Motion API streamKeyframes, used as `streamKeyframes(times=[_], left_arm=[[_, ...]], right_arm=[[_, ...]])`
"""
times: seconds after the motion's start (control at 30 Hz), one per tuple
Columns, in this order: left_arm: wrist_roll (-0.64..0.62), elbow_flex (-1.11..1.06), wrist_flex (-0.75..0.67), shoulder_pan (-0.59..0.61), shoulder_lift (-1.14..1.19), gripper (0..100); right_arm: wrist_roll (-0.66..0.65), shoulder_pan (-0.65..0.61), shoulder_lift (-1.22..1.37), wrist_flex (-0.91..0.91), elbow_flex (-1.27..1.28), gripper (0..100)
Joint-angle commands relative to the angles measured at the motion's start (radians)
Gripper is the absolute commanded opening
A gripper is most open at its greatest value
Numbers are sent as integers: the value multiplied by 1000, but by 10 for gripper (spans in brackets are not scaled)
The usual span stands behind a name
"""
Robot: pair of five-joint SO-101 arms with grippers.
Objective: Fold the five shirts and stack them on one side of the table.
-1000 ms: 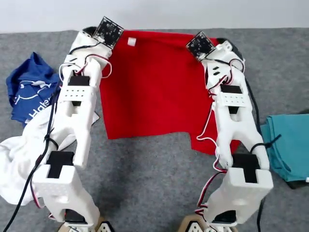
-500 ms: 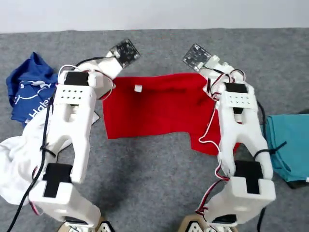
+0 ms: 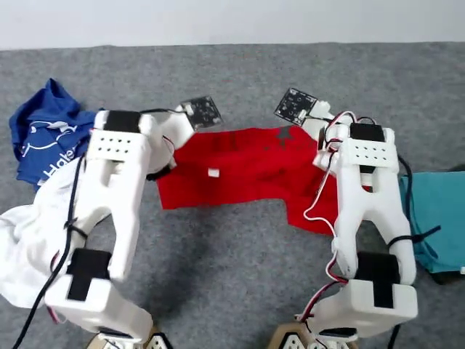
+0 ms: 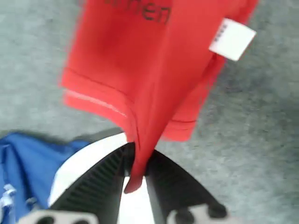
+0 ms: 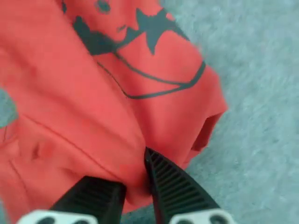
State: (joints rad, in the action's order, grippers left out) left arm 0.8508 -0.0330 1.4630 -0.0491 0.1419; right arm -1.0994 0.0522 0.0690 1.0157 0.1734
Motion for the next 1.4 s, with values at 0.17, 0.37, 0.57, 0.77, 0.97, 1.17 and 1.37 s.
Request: streamKeyframes(times=[0.17, 0.37, 0.57, 0.77, 0.97, 1.17, 1.37], left_arm=[[11, 2, -46, -14, 133, 5], [-2, 81, -201, 0, 150, 5], [-163, 229, -516, 23, 153, 4], [-273, 232, -813, 64, 164, 4], [-272, 156, -833, 64, 219, 4], [-269, 76, -612, 31, 219, 4], [-55, 79, -270, -15, 219, 4]], right_arm=[[-12, 33, 65, -39, -72, 10], [17, 21, 74, -295, -72, 9], [49, -4, 136, -714, -72, 9], [48, -12, 246, -993, -72, 9], [44, -7, 318, -997, -66, 9], [43, -4, 311, -799, -72, 9], [28, 12, 255, -596, -72, 9]])
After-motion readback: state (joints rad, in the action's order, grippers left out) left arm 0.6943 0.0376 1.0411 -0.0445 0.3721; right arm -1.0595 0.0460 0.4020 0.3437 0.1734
